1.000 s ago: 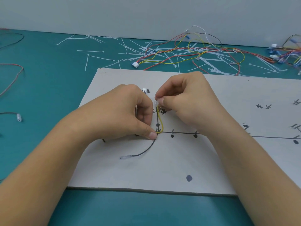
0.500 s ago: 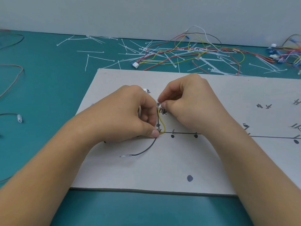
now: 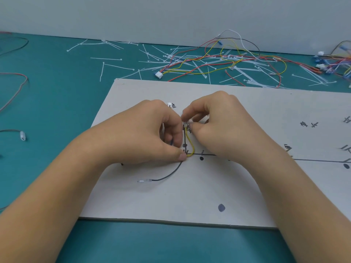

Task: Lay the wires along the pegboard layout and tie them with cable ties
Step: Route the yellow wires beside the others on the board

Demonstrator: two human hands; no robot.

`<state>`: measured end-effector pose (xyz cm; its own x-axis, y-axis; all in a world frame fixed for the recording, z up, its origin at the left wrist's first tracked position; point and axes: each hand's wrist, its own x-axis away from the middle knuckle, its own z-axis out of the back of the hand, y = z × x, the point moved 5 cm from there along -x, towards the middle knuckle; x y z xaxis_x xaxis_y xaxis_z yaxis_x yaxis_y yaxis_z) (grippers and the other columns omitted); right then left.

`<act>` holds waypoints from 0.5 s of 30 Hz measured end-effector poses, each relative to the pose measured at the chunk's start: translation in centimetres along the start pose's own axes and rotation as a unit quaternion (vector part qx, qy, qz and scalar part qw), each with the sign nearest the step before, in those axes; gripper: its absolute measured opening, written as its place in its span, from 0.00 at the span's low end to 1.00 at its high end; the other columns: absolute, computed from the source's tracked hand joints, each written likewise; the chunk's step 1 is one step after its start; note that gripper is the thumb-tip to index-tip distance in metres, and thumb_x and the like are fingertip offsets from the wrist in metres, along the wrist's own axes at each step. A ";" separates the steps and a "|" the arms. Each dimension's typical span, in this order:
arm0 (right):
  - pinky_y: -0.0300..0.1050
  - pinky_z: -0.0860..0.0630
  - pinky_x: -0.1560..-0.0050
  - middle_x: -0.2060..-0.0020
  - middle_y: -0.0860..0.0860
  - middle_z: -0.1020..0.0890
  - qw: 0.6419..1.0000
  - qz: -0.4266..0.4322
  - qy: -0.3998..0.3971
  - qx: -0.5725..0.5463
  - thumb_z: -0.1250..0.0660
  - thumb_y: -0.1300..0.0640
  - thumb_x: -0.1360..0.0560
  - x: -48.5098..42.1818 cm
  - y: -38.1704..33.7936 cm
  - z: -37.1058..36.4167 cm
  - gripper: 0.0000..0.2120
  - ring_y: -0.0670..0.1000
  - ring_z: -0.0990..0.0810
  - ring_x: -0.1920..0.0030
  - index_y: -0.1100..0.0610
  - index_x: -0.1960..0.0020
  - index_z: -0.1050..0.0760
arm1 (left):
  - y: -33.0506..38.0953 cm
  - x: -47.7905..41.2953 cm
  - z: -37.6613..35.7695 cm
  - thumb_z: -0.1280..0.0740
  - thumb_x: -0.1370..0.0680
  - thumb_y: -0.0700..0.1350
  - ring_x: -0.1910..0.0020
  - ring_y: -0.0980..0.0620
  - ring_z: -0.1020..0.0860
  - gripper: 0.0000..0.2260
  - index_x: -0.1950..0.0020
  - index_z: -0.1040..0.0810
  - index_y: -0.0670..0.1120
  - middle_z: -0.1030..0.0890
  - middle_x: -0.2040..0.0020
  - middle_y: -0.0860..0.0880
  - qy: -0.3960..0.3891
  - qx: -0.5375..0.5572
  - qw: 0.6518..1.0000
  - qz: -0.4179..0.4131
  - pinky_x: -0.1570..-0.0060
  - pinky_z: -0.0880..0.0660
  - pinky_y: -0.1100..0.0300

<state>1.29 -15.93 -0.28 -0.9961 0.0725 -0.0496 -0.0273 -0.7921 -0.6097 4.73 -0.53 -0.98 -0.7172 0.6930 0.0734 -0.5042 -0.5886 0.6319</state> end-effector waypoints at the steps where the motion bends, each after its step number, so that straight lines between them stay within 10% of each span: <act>1: 0.26 0.26 0.64 0.57 0.46 0.16 1.000 -0.001 0.001 -0.005 0.34 0.64 0.27 0.0 0.0 -0.1 0.16 0.42 0.19 0.57 0.46 0.51 0.14 | 0.0 0.0 0.0 0.19 0.34 0.57 0.69 0.59 0.24 0.10 0.59 0.16 0.56 0.18 0.63 0.56 0.000 0.000 1.000 -0.003 0.70 0.27 0.66; 15: 0.37 0.22 0.60 0.56 0.45 0.14 0.999 0.029 0.010 -0.038 0.40 0.67 0.32 0.2 -0.9 -0.3 0.24 0.43 0.17 0.56 0.45 0.48 0.16 | 0.1 0.0 0.1 0.18 0.36 0.60 0.69 0.59 0.25 0.13 0.59 0.15 0.56 0.19 0.65 0.56 -0.004 0.018 1.000 -0.020 0.68 0.26 0.61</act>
<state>1.10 -15.04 0.04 -0.9939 0.0409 -0.1020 0.0373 -0.7476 -0.6631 4.75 -0.52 -0.86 -0.6924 0.7196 0.0529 -0.5150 -0.5443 0.6622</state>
